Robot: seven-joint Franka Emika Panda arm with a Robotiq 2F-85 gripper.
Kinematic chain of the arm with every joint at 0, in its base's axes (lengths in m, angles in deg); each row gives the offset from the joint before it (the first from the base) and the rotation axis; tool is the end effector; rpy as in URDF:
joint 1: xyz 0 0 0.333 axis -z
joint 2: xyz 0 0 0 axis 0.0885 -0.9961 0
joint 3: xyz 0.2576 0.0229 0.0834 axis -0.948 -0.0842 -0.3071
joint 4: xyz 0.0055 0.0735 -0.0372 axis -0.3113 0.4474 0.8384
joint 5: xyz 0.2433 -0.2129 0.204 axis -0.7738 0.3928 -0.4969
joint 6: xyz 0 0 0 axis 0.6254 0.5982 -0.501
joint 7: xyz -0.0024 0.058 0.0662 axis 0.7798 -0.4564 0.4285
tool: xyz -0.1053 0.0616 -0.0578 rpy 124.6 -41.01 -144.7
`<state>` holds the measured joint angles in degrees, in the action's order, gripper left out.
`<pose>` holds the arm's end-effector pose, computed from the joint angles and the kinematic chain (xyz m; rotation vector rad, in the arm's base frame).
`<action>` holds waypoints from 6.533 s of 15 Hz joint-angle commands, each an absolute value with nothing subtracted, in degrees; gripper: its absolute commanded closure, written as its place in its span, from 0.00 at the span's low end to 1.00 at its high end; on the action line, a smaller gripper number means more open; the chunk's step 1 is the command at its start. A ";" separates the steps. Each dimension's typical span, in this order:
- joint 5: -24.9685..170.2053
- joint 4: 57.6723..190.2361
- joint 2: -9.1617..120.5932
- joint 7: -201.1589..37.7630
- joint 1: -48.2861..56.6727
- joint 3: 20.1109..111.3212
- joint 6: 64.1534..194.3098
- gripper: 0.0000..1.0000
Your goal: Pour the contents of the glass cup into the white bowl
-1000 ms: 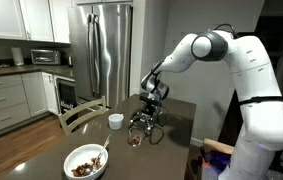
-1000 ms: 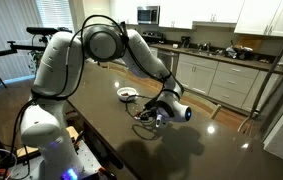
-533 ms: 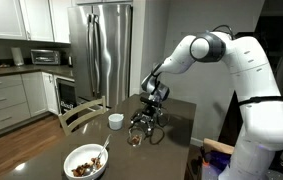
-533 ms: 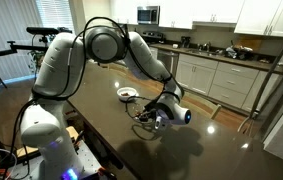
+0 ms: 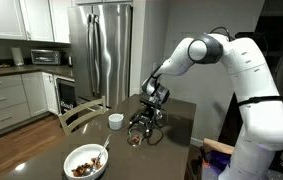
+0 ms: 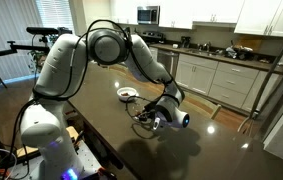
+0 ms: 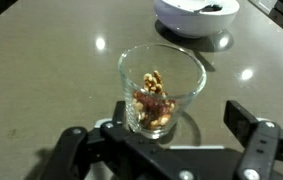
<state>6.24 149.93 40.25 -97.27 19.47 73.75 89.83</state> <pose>0.4668 -0.1151 0.1152 -1.5189 1.4500 0.8993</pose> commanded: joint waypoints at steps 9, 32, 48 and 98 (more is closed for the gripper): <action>1.99 148.94 37.27 -101.28 20.73 74.51 82.65 0.00; -4.04 149.54 33.12 -100.74 19.53 74.29 74.49 0.00; -4.43 149.28 32.59 -100.67 18.57 72.97 73.11 0.41; 2.55 145.76 45.72 -103.20 8.56 71.52 81.31 0.41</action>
<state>1.00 145.59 43.08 -100.78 8.48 71.73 80.58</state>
